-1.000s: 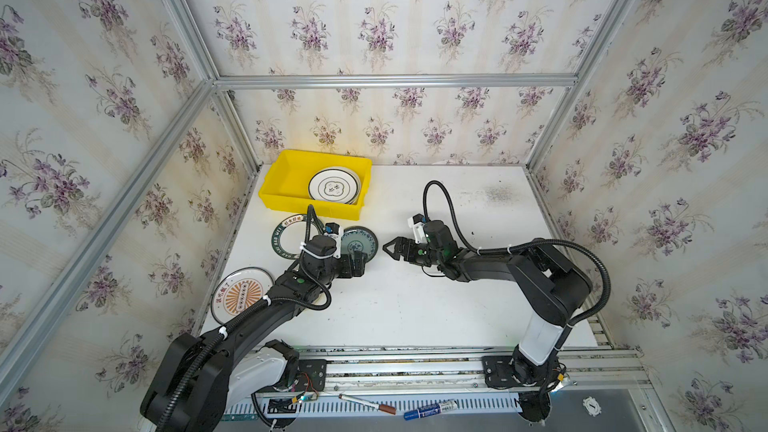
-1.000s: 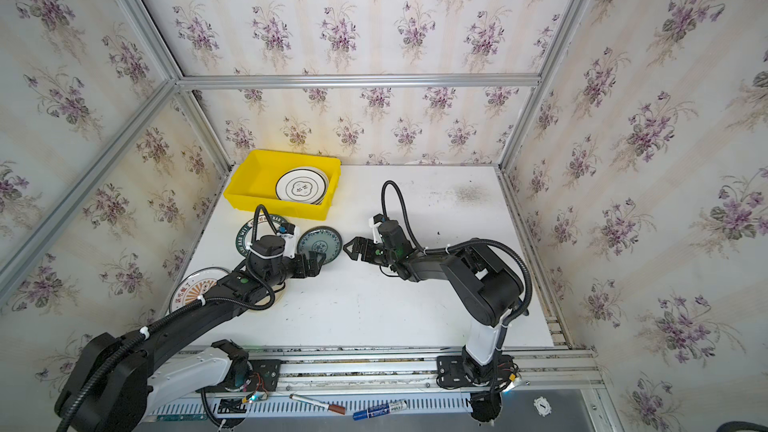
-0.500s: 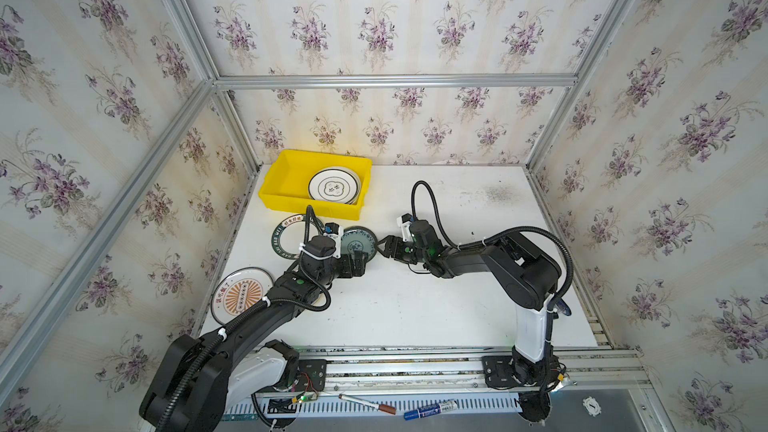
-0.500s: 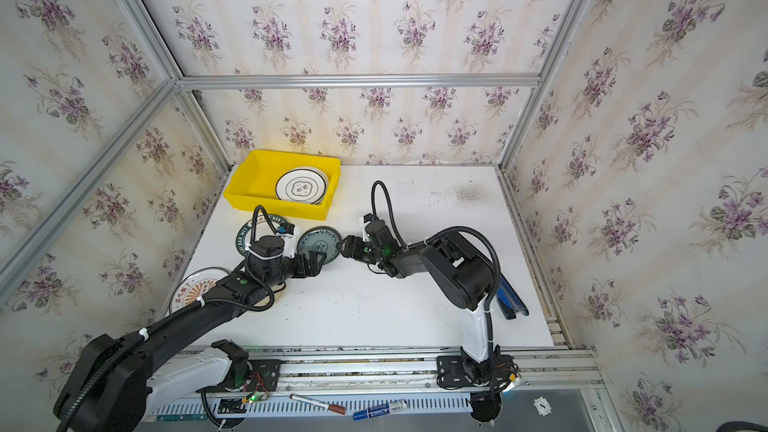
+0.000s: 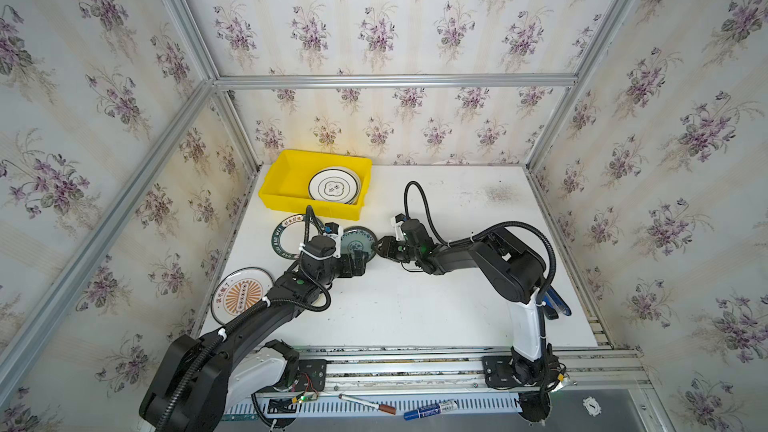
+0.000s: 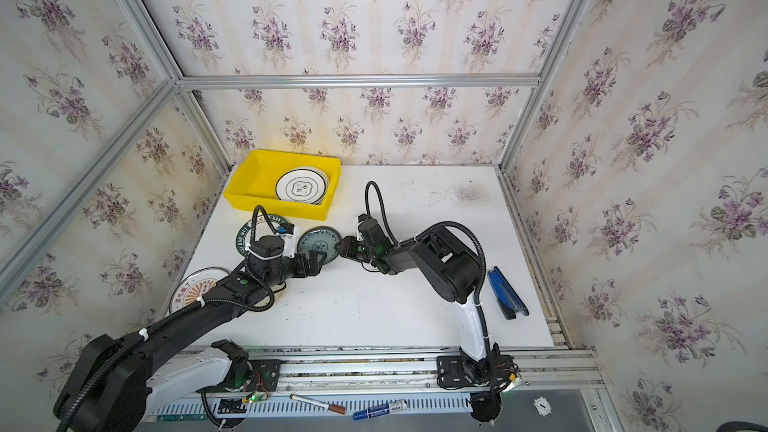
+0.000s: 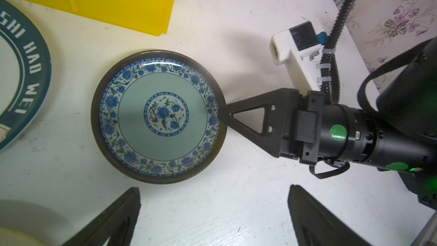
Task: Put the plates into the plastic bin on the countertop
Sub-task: 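Grip the rim of the blue-and-white floral plate with the right gripper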
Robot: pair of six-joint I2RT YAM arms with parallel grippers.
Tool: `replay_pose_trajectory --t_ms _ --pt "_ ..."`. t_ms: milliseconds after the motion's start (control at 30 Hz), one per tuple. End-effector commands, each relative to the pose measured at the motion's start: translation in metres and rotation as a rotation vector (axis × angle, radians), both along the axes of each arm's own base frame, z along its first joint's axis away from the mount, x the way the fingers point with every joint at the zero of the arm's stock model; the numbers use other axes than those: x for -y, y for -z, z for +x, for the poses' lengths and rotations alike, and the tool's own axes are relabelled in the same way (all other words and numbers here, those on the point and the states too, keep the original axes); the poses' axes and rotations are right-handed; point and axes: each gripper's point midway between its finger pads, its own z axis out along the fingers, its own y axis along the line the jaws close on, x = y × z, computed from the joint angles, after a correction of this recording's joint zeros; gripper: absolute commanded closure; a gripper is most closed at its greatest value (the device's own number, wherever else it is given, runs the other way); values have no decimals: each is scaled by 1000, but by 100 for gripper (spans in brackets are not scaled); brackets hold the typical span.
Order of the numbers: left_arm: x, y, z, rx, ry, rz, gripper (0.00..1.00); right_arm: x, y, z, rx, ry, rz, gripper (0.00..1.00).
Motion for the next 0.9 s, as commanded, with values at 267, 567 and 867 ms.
replay_pose_trajectory --t_ms 267,567,867 --pt "-5 -2 3 21 -27 11 0 -2 13 3 -18 14 -30 77" --pt "-7 -2 3 21 -33 10 0 11 13 7 -7 73 -34 94" --pt "-15 7 7 -8 -79 6 0 45 3 6 19 170 0 100"
